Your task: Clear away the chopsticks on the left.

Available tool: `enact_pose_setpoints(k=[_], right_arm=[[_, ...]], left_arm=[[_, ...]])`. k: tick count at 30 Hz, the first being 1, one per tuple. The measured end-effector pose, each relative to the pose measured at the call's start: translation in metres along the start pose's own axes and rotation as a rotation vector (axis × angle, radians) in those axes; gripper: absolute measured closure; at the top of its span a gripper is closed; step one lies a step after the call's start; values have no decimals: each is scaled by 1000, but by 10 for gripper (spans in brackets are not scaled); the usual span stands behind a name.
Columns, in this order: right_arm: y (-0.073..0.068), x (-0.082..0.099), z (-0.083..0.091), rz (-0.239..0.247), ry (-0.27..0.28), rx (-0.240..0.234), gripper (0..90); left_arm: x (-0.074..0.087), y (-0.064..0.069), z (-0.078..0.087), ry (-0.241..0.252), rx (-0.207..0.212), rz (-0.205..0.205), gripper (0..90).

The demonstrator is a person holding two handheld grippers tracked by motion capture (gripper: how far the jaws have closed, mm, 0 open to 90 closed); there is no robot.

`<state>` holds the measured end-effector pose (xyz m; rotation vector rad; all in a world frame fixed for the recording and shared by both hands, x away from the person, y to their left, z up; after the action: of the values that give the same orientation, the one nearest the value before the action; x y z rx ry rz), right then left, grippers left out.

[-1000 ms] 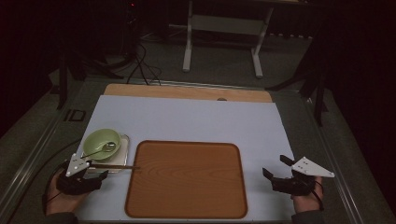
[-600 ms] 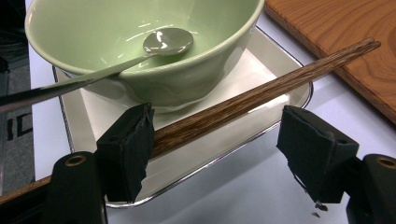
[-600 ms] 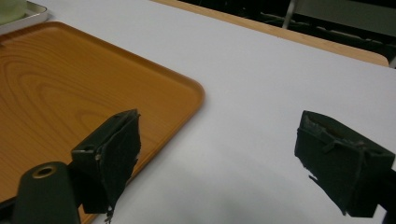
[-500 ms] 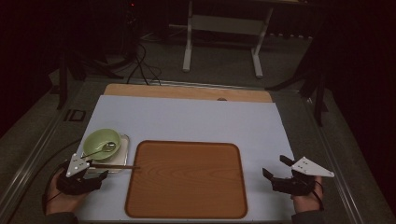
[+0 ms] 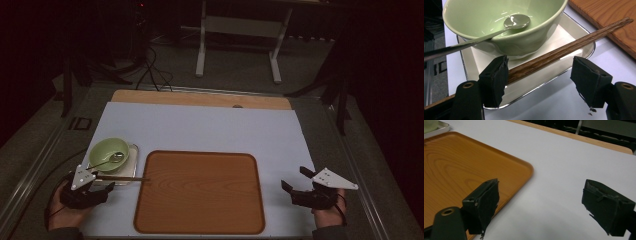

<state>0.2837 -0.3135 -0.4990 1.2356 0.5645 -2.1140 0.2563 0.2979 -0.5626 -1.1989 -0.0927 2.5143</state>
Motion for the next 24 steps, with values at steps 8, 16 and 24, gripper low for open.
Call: enact_pose_setpoints(k=[8, 16, 24], right_arm=[[0, 0, 0, -3, -3, -1, 139], [0, 0, 0, -4, -1, -3, 139], [0, 1, 0, -3, -5, -5, 139]], left_arm=[[3, -1, -3, -24, 7, 4, 314], [1, 2, 1, -23, 43, -7, 501], [-1, 7, 3, -23, 73, -38, 683]])
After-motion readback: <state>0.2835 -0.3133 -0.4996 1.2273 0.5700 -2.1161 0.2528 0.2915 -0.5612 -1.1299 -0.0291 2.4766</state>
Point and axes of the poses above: each handheld gripper's, and its own axes: z roughly backward along the jaws, x roughly out of its underside, y roughly to its right, the point moved 5 cm from there along -z, roughly forward along the jaws, and after that the axes turned 9 degrees about -x, right-handed, at the moved point
